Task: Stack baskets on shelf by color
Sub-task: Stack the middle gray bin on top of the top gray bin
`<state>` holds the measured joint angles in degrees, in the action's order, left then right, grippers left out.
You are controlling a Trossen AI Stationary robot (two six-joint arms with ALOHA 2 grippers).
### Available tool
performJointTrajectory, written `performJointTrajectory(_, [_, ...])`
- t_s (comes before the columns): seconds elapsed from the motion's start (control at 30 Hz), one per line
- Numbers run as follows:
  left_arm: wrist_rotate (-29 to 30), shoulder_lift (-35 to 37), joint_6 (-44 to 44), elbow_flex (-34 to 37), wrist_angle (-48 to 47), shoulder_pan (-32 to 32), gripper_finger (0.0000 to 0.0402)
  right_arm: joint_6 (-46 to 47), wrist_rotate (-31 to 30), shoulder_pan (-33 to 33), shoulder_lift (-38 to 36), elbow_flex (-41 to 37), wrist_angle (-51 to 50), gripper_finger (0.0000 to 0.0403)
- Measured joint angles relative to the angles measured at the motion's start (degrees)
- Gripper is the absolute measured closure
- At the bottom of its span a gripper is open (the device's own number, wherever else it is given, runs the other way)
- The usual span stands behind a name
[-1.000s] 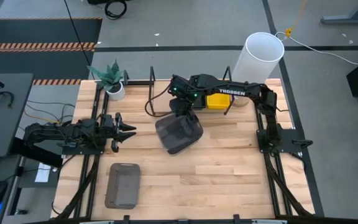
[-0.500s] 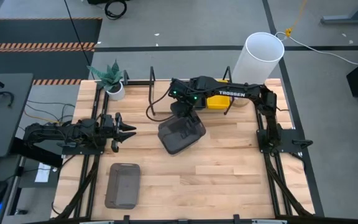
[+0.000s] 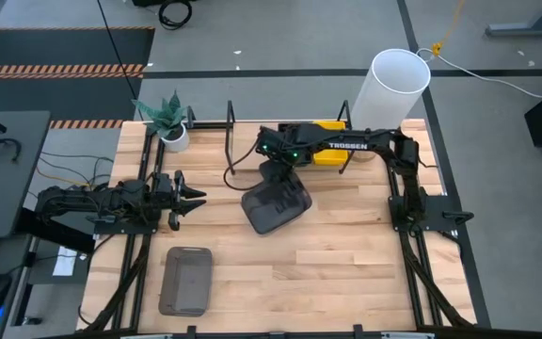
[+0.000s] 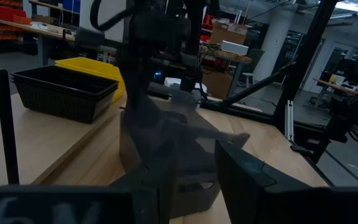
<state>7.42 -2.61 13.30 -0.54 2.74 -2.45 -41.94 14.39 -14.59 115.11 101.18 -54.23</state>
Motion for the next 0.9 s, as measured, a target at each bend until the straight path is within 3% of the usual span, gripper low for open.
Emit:
performJointTrajectory(0.43, [0.0, 0.0, 0.0, 0.0, 0.0, 0.0, 0.0285, 4.4, 0.1, 1.3, 0.0, -3.3, 0.0, 0.0387])
performJointTrajectory(0.63, [0.0, 0.0, 0.0, 0.0, 0.0, 0.0, 0.0285, 9.8, -3.9, 3.0, 0.0, -3.9, 0.1, 0.0358])
performJointTrajectory(0.9, [0.0, 0.0, 0.0, 0.0, 0.0, 0.0, 0.0285, 14.6, -4.4, 4.5, 0.0, -3.9, 0.1, 0.0309])
